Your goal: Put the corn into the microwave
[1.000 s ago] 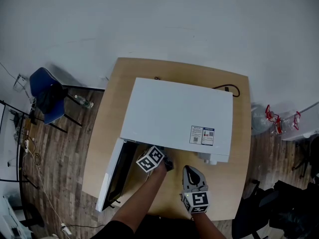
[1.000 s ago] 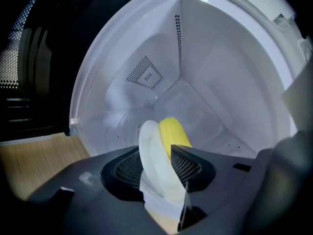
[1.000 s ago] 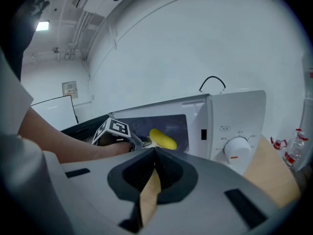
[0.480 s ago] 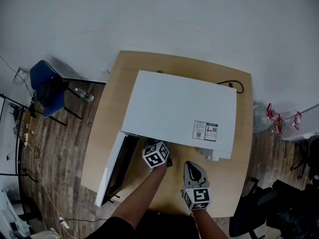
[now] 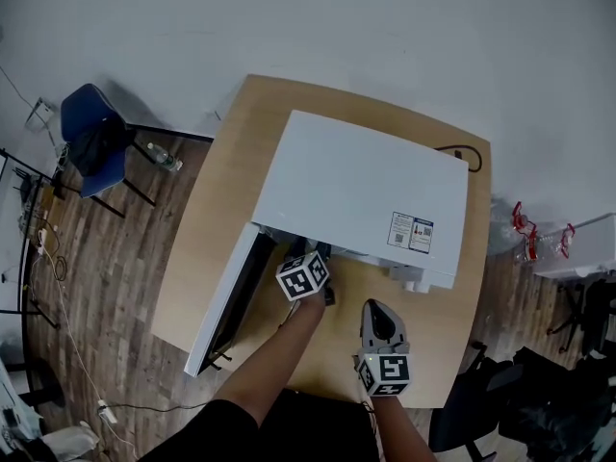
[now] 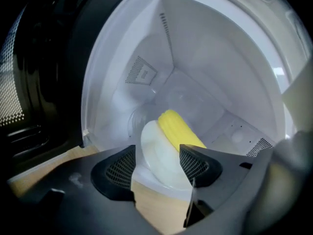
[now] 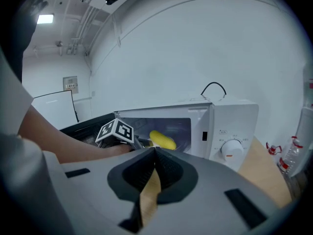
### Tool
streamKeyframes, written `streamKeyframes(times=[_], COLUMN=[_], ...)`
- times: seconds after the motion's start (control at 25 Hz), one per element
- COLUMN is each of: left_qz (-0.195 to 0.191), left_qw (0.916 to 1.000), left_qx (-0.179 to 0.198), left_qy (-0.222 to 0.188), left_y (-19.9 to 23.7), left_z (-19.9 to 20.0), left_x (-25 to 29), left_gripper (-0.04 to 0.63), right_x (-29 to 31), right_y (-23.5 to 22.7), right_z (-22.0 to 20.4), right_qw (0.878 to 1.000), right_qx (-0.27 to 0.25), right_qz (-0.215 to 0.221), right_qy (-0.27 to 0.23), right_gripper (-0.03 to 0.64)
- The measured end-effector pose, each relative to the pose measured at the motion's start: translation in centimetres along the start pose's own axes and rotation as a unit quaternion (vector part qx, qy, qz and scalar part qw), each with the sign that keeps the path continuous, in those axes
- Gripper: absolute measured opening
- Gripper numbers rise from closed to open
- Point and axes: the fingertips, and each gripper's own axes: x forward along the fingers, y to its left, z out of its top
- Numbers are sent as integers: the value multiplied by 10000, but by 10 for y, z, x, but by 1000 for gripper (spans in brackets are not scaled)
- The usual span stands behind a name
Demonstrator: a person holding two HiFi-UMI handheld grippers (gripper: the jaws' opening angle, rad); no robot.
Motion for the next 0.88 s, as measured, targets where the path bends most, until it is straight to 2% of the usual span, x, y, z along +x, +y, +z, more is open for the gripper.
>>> streamKeyframes(times=[0.2, 0.4, 0.68, 0.72, 0.8, 0.88], left_qz=[-391, -419, -642, -714, -813, -758], left_qw=[9979, 9943, 9908, 9888, 9828, 9758], left_qx=[-524, -974, -1158, -1271, -1625, -2020], left_qy=[-36, 67, 281, 313, 337, 350], left_y=[1, 12, 10, 9, 9, 14], left_z=[0, -11, -19, -19, -20, -23], left_x=[-9, -23, -36, -37, -38, -36], left_gripper=[262, 262, 261, 239, 41, 35], right_x=[-11, -22, -36, -37, -40, -40], right_y=[9, 24, 35, 36, 37, 32], right_z=[-3, -3, -7, -6, -5, -4], right_qw=[9999, 9999, 9998, 9999, 9998, 9998], right_qx=[56, 38, -12, -31, -62, -66], right_qz=[-106, -145, -173, -162, -150, -169], right_qy=[-17, -41, -50, -49, -65, -85], right_gripper=[60, 60, 60, 60, 60, 60])
